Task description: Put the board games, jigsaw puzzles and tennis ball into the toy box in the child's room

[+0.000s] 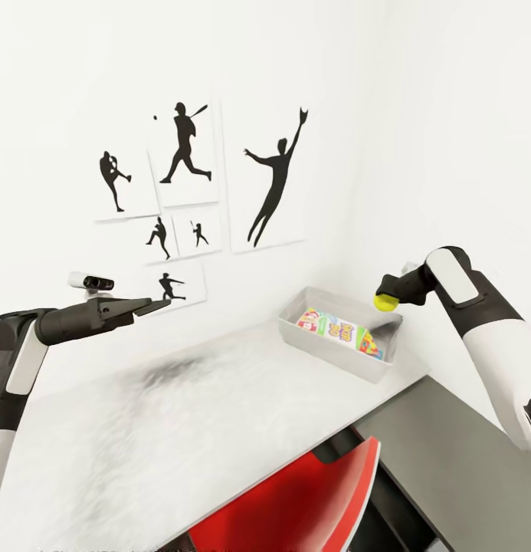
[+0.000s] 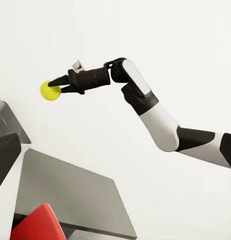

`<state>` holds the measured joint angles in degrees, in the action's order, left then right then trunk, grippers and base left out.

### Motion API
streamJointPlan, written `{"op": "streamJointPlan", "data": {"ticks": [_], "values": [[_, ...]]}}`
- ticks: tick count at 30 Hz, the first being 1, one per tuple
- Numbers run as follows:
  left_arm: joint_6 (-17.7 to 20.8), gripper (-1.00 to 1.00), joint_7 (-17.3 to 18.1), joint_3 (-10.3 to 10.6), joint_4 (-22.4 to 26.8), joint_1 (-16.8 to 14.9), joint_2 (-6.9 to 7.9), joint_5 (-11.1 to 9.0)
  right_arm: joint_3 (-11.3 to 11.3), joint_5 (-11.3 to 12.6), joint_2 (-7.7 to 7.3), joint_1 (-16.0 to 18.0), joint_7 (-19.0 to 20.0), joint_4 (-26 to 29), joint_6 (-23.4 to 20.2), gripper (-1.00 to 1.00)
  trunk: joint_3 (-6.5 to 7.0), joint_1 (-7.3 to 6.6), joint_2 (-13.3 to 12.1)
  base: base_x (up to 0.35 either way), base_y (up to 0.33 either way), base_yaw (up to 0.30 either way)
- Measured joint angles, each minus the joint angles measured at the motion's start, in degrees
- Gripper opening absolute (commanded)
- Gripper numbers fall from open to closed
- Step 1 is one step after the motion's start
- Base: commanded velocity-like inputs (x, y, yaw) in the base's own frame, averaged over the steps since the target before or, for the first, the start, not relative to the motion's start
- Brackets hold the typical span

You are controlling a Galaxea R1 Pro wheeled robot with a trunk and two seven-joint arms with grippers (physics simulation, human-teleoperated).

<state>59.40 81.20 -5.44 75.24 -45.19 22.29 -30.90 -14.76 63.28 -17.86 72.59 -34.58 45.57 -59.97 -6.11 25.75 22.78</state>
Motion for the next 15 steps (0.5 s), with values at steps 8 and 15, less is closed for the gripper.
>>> {"op": "streamJointPlan", "data": {"ticks": [8, 15], "values": [[0.0, 1.0, 0.0, 0.1, 0.1, 0.0, -0.07, 0.1, -0.1, -0.2, -0.15, 4.8, -0.1, -4.1, 0.0, -1.0, -0.74, 0.0, 0.0, 0.0, 0.0, 0.065], [0.0, 1.0, 0.0, 0.2, 0.1, 0.0, -0.07, 0.2, 0.0, -0.3, -0.71, 6.3, -0.7, -9.1, 0.0, -1.0, -1.39, 0.0, 0.0, 0.0, 0.0, 0.065]]}}
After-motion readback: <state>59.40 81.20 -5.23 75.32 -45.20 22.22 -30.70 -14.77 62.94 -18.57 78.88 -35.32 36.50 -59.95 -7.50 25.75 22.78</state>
